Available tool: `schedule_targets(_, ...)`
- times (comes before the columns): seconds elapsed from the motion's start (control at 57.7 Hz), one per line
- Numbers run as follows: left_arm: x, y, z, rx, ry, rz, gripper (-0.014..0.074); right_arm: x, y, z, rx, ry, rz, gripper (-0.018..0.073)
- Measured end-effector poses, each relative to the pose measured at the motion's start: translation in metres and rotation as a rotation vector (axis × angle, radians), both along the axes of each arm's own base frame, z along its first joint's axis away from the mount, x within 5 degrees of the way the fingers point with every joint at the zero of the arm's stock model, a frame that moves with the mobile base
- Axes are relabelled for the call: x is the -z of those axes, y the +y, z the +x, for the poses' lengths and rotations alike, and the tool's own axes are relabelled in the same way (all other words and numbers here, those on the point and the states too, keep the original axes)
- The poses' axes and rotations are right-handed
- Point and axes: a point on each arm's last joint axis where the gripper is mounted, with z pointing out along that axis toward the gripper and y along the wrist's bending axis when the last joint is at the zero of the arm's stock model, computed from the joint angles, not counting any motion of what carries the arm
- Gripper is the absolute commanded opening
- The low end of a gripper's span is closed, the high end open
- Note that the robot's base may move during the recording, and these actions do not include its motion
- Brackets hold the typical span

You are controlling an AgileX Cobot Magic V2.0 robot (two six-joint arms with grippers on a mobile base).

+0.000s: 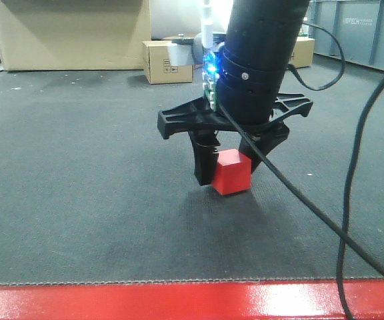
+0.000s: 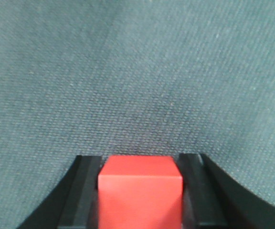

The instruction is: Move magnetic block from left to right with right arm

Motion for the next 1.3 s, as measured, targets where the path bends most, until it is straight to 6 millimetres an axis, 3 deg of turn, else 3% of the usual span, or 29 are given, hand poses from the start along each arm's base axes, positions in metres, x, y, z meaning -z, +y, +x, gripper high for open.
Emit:
schedule_targets(0.121,0.0,0.0,0.0,0.0,0.0,0.0,-0.0126,0.0,0.0,0.0,0.003,0.003,-0.001,0.0652)
schedule_targets(0.329,0.0,0.0,0.0,0.0,0.0,0.0,-0.0126,-0.002,-0.002,-0.003,0.005,0.022,-0.016,0.0622)
schedule_targets(0.468,0.0,0.0,0.0,0.0,0.0,0.0,-0.0126,-0.022,-0.006,-0.008,0.007,-0.009,0.008,0.0615)
schedule_targets(0.554,0.0,0.0,0.0,0.0,0.0,0.0,-0.0126,-0.047,-0.012,-0.016,0.008,-0.06,0.045,0.0551)
schedule_targets(0.693,0.0,0.0,0.0,0.0,0.0,0.0,-0.0126,-0.085,-0.026,-0.036,0.008,-0.14,0.104,0.0338)
schedule_targets(0.78,0.0,0.0,0.0,0.0,0.0,0.0,-0.0126,-0.109,-0.042,-0.058,0.006,-0.194,0.145,0.0203)
schedule_targets(0.884,0.0,0.0,0.0,0.0,0.0,0.0,-0.0126,-0.123,-0.062,-0.084,0.004,-0.245,0.168,0.0059)
schedule_targets(1.109,0.0,0.0,0.0,0.0,0.0,0.0,-0.0126,-0.141,-0.113,-0.149,-0.012,-0.428,0.247,0.0057)
schedule_targets(1.3,0.0,0.0,0.0,0.0,0.0,0.0,-0.0126,-0.128,-0.144,-0.191,-0.027,-0.55,0.306,0.0057)
